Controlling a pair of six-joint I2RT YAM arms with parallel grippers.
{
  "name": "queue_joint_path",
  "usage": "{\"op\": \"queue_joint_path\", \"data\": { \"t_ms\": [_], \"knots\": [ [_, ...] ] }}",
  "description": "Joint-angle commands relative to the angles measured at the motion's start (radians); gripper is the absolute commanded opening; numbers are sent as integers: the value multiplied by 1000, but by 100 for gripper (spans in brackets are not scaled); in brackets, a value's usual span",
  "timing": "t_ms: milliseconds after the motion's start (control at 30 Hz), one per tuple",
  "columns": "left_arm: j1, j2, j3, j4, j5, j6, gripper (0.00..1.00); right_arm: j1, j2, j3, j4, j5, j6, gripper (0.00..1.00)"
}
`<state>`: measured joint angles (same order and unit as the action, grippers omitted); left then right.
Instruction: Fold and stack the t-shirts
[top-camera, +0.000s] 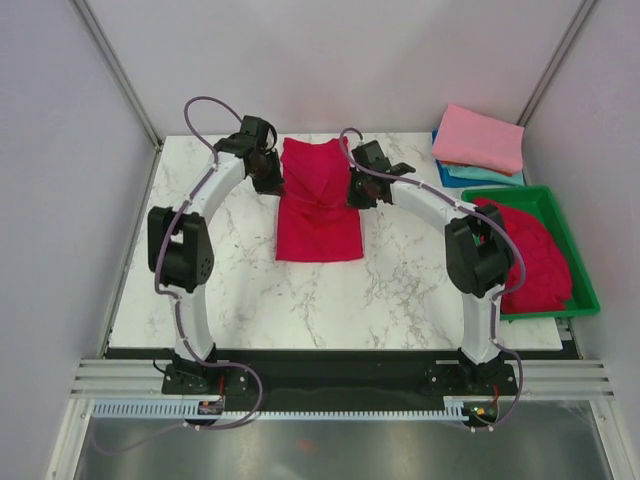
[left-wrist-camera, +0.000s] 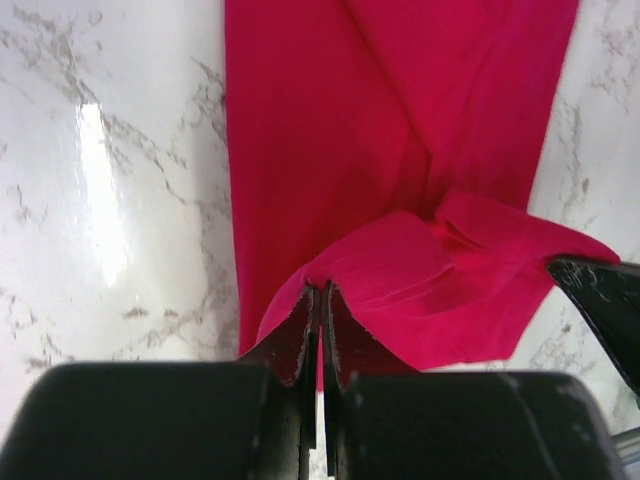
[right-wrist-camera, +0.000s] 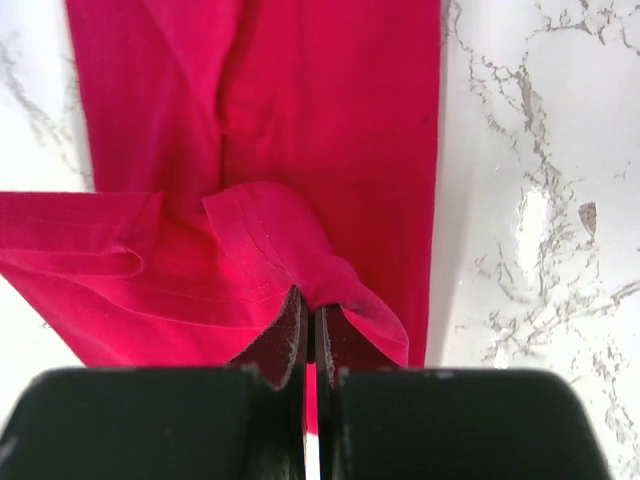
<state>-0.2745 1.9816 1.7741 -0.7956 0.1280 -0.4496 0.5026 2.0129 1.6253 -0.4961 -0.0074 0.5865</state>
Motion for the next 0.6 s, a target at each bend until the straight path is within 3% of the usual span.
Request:
{"op": "queue_joint_path", "data": {
  "t_ms": [0,133,167,233,267,367,467,567],
  "knots": [
    [31,130,99,-22,65,66,2,-19,59,71,-1,-32,4,0],
    [72,306,290,-100,139,88,2,-47,156,166,-12,-63,-8,0],
    [78,337,333,-144,145,91,3,-64,176,186,-12,-98,-10,9],
    [101,420,460,-192,139,94,19,-82,240,270,-19,-124,-25,28],
    [110,443,496,-206,137,95,44,-101,265,309,-25,-150,-34,43],
    [165,483,591,-215,139,88,60,-139,357,509,-80,-193,-63,68],
    [234,478,660,-226,211,65,79,-176,406,714,-177,-192,-86,72],
    [262,377,615,-225,187,77,80,-193,296,671,-170,-165,-123,75]
  ]
}}
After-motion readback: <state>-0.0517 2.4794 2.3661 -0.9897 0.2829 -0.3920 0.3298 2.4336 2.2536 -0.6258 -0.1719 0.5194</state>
